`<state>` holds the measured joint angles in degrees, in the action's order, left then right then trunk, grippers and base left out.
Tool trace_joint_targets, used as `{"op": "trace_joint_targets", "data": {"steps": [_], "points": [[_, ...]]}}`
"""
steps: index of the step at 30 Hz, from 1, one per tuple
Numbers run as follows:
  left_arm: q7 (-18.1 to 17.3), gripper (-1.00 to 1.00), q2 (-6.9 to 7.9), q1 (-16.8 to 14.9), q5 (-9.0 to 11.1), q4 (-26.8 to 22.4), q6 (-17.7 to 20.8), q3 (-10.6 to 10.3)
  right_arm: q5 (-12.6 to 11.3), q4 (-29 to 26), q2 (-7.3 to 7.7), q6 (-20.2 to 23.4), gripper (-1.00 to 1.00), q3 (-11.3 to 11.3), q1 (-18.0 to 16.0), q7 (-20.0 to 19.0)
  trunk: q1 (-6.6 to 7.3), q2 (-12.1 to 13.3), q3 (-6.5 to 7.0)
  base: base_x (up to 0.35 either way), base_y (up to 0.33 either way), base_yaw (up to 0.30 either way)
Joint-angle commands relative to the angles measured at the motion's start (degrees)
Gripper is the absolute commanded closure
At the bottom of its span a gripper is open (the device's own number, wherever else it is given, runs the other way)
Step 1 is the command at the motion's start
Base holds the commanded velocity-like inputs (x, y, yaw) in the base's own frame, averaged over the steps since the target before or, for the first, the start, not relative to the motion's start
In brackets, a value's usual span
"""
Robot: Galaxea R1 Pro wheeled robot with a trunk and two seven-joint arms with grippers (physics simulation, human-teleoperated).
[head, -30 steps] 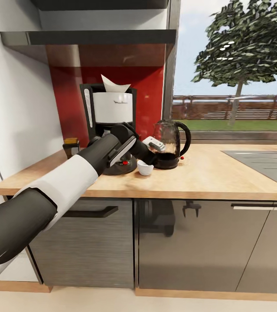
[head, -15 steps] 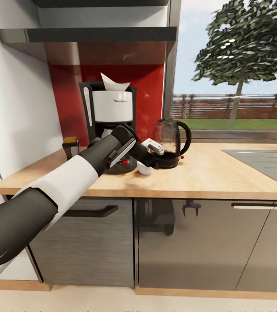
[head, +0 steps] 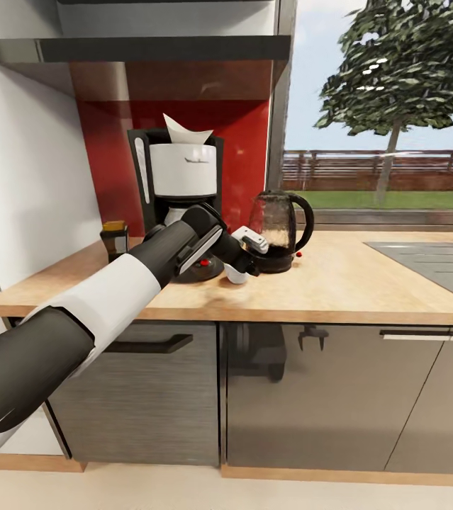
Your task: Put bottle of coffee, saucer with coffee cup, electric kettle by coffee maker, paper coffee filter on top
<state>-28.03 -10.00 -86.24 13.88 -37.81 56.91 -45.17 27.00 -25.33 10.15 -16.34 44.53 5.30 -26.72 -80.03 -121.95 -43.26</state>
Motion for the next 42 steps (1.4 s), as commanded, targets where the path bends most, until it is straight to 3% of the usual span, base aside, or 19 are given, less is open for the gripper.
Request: {"op": "trace_joint_targets", "data": {"steps": [1, 40, 42], "points": [[-0.01, -1.0, 0.0, -0.06, 0.18, 0.01, 0.22, -0.1, 0.59, -0.07, -0.04, -0.27, -1.0, 0.48, -0.03, -0.35, 0.0, -0.02, -0.05, 0.0, 0.0, 0.0], [-0.36, -1.0, 0.0, -0.06, 0.53, -0.24, 0.22, 0.16, 0.59, -0.07, -0.04, -0.27, -1.0, 0.39, -0.03, -0.35, 0.0, -0.02, -0.07, 0.0, 0.0, 0.0], [-0.36, -1.0, 0.0, -0.06, 0.53, -0.24, 0.21, 0.19, 0.59, -0.07, -0.04, -0.27, -1.0, 0.38, -0.03, -0.35, -0.43, -0.83, -0.42, 0.0, 0.0, 0.0]]}}
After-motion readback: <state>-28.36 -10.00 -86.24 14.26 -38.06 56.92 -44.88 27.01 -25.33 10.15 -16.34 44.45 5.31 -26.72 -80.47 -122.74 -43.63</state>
